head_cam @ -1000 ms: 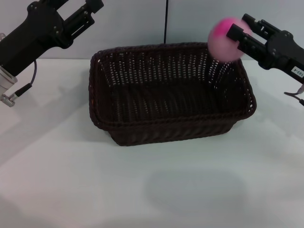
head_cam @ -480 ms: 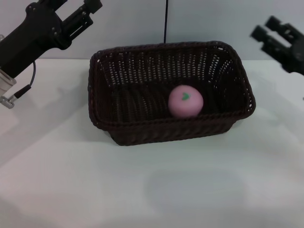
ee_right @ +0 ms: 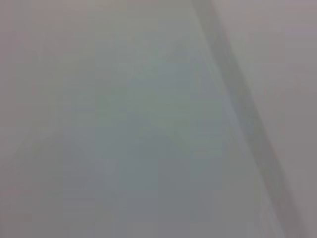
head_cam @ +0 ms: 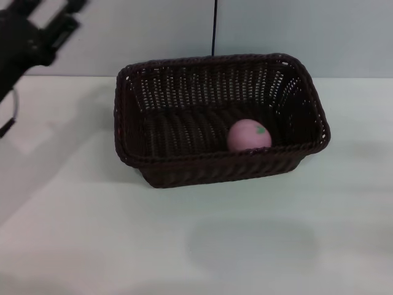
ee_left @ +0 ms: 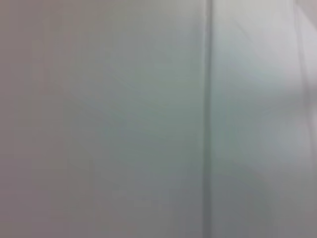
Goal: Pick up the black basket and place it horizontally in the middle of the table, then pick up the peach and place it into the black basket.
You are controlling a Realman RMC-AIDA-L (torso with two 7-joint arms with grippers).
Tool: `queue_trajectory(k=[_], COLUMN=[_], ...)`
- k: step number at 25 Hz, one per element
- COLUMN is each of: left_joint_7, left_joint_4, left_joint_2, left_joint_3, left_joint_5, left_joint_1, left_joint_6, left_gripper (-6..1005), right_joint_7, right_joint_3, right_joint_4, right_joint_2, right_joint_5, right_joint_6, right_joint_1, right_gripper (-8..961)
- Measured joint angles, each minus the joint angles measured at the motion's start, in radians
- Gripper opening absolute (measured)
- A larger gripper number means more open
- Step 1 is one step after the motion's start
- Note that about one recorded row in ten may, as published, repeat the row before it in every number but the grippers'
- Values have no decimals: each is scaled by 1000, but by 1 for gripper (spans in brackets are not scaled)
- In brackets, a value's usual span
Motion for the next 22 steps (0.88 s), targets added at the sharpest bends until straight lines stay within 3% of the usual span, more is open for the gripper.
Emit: queue_trajectory(k=[5,8,16,19,20,22], left_joint_7=[111,137,131,130,130,130], left_joint_4=[-88,-201,-248,-257,-285,-285], left_joint_2=[-1,-2,-1,-2,-3,-3], left_joint_3=[-20,-79,-166,-187,-231,-231], left_joint_5=[-183,-302,-328,-329,-329,-329], left_joint_1=[46,52,89,93,99,99], left_joint_6=[1,-15,-28,-26,-20,-20], left_gripper=[593,579,527,485,471,385], right_joint_7=[-49,-52,-62,-62,-62,-62], right_joint_3=[69,133,151,154,157,162], right_joint_4=[41,56,65,64,64,64], right_joint_2=[0,1,1,1,1,1], right_joint_5=[94,96,98,98,98,99], right_joint_6=[19,69,120,120,120,121], right_joint_1=[-39,-48,-36,-33,-32,-30], right_gripper=[696,696,696,696,696,696])
